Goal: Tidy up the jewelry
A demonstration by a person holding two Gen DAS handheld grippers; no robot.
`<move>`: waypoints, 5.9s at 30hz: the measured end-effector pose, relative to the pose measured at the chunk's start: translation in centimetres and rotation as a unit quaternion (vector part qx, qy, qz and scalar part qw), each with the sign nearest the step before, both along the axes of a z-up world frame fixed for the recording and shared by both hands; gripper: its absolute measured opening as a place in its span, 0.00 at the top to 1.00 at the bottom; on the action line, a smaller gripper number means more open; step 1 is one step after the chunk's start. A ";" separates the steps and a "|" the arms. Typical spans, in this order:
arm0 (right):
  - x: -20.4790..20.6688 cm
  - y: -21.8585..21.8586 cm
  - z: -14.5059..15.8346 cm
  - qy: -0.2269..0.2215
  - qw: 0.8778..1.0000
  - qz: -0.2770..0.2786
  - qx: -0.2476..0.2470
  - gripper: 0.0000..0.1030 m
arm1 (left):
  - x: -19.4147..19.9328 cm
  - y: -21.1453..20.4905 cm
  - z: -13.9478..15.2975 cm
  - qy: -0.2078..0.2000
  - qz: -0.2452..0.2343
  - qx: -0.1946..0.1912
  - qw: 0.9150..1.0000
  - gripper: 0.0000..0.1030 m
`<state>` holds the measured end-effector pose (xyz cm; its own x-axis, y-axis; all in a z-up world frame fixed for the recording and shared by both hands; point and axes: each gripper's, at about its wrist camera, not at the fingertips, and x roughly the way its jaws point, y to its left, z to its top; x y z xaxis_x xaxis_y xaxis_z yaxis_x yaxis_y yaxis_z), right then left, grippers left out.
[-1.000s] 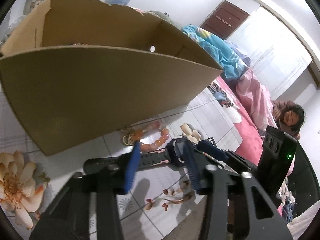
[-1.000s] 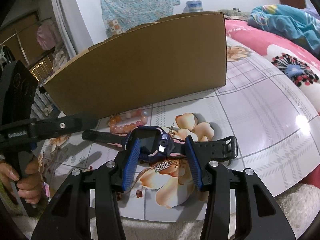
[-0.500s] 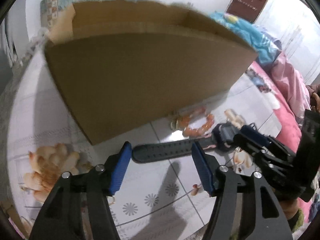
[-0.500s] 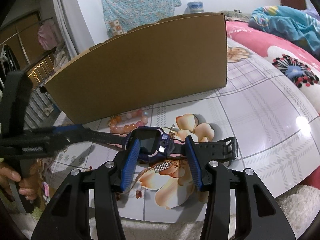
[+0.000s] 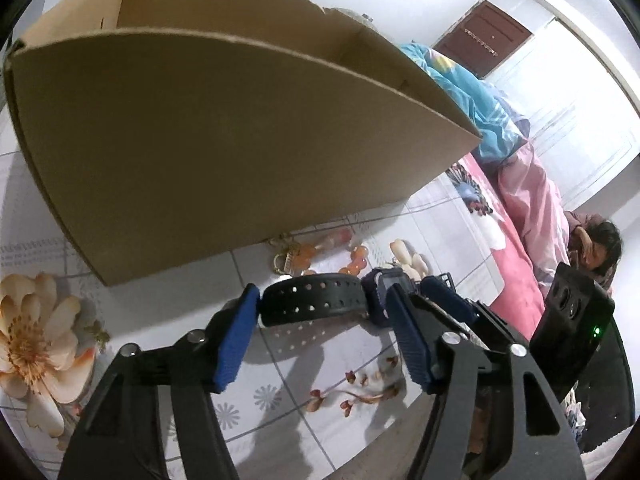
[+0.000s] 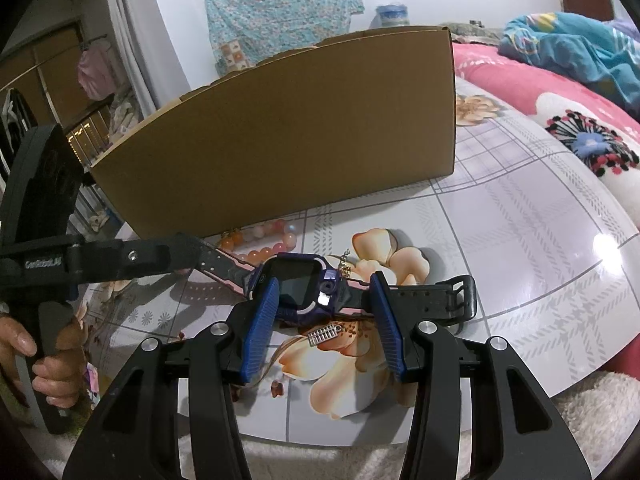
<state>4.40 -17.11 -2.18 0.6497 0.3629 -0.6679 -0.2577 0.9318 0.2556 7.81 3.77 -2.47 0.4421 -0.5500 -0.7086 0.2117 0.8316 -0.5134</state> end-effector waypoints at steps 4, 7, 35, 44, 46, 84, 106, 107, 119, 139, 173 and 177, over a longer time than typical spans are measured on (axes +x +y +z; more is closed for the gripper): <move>0.0 0.0 0.0 -0.001 1.000 0.001 0.000 0.57 | 0.4 0.2 -0.1 0.002 0.009 -0.006 1.000 0.59; 0.0 -0.1 0.0 -0.002 1.000 0.001 0.001 0.57 | 0.3 0.1 -0.2 -0.002 0.004 -0.006 1.000 0.73; 1.5 -7.2 -0.3 0.063 0.990 -0.089 0.091 0.82 | -1.8 -2.9 -0.5 -0.079 -0.042 0.112 0.990 0.80; 0.5 -6.0 0.7 0.033 0.993 -0.082 0.083 0.95 | -1.8 -2.8 -0.5 -0.080 -0.043 0.109 0.990 0.80; -0.4 -5.1 1.9 0.013 0.995 -0.067 0.066 0.96 | -1.9 -2.8 -0.5 -0.081 -0.042 0.109 0.990 0.80; -4.5 3.0 7.1 -0.090 0.990 0.100 0.037 0.96 | -1.2 -1.6 -0.8 -0.071 -0.033 0.056 0.995 0.80; -2.3 -5.1 16.2 -0.131 0.984 0.041 0.110 0.97 | -3.4 -1.7 13.2 -0.153 -0.039 -0.025 0.987 0.81; -1.3 -5.2 17.3 -0.138 0.983 0.053 0.109 0.97 | -2.8 -2.1 14.5 -0.167 -0.041 -0.018 0.985 0.81; 20.5 0.3 17.2 -0.002 0.988 0.154 0.004 0.97 | 14.7 -3.4 14.3 -0.049 -0.016 0.053 0.997 0.81; 30.8 5.7 9.2 0.090 0.962 0.204 -0.159 0.77 | 21.6 -0.8 5.1 0.130 0.020 0.089 0.987 0.56; 1.4 -3.4 16.2 -0.036 0.997 -0.067 -0.010 0.09 | -3.3 3.7 14.7 -0.159 -0.053 0.029 0.985 0.11; -0.2 -2.5 13.6 -0.013 0.995 -0.093 -0.040 0.08 | -5.1 4.4 12.0 -0.143 -0.043 0.044 0.988 0.10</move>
<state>4.23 -19.63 11.45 0.7177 0.1806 -0.6725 -0.0834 0.9811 0.1745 2.70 8.12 9.52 0.5859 -0.5365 -0.6074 0.4094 0.8428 -0.3495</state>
